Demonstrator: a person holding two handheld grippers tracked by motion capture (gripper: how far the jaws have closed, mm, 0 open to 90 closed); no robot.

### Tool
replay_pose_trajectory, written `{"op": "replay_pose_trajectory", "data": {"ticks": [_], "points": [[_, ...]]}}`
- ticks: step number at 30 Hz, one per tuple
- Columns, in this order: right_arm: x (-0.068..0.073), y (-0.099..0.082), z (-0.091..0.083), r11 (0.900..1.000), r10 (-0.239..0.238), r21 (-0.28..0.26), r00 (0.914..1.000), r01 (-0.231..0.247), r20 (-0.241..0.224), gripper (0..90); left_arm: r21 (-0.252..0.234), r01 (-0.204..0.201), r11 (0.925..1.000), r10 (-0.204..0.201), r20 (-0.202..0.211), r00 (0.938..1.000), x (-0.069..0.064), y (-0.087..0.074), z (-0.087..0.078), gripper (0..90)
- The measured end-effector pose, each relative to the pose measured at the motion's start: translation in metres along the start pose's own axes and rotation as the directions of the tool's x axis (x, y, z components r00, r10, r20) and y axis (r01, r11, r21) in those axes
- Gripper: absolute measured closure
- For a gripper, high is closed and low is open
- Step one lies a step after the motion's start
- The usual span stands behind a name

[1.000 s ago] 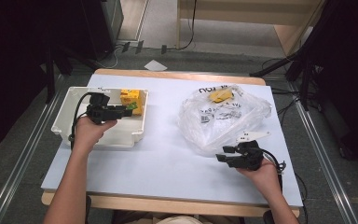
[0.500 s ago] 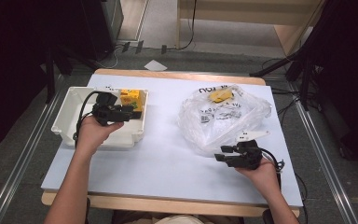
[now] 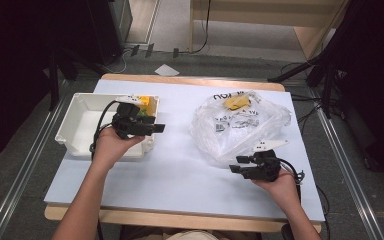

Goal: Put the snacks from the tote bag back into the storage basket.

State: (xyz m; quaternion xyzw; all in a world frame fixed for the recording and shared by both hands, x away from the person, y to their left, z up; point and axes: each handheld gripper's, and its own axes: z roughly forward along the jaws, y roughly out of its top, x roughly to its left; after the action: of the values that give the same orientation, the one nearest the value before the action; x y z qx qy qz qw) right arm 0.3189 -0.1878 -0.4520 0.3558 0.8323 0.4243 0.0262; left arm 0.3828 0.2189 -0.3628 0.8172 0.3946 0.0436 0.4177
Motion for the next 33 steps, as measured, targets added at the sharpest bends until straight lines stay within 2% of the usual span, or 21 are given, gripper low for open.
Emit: {"op": "replay_pose_trajectory", "data": {"ticks": [4,13,19,26,30,31,33], "points": [[0.000,0.000,0.000,1.0000,-0.003,-0.002,1.0000,0.003,-0.006,52.8,0.014,-0.010,0.9999,0.010,0.011,0.9999,-0.007,-0.001,0.006,41.6],[0.000,0.000,-0.001,1.0000,-0.004,-0.006,1.0000,0.004,-0.001,52.8,0.028,-0.060,0.9978,0.058,0.062,0.9964,-0.036,-0.006,0.021,40.7],[0.000,0.000,-0.001,0.9999,-0.005,-0.010,1.0000,0.005,-0.001,52.7,0.017,-0.061,0.9980,0.059,0.085,0.9946,-0.047,-0.009,0.031,40.6],[0.000,0.000,-0.003,0.9998,0.002,-0.020,1.0000,-0.002,0.001,52.3,0.024,-0.100,0.9947,0.098,0.088,0.9913,-0.061,-0.014,0.041,40.4],[0.001,0.001,-0.002,0.9997,0.000,-0.023,1.0000,0.000,-0.006,52.3,0.006,-0.096,0.9953,0.095,0.082,0.9920,-0.065,-0.020,0.044,40.2],[0.001,0.001,-0.002,0.9998,0.001,-0.022,1.0000,-0.001,-0.006,52.3,0.000,-0.082,0.9966,0.082,0.077,0.9936,-0.066,-0.025,0.048,40.5],[0.000,0.001,-0.001,0.9997,-0.001,-0.023,1.0000,0.001,-0.006,52.3,0.008,-0.081,0.9967,0.080,0.071,0.9942,-0.068,-0.030,0.053,40.7]]}}
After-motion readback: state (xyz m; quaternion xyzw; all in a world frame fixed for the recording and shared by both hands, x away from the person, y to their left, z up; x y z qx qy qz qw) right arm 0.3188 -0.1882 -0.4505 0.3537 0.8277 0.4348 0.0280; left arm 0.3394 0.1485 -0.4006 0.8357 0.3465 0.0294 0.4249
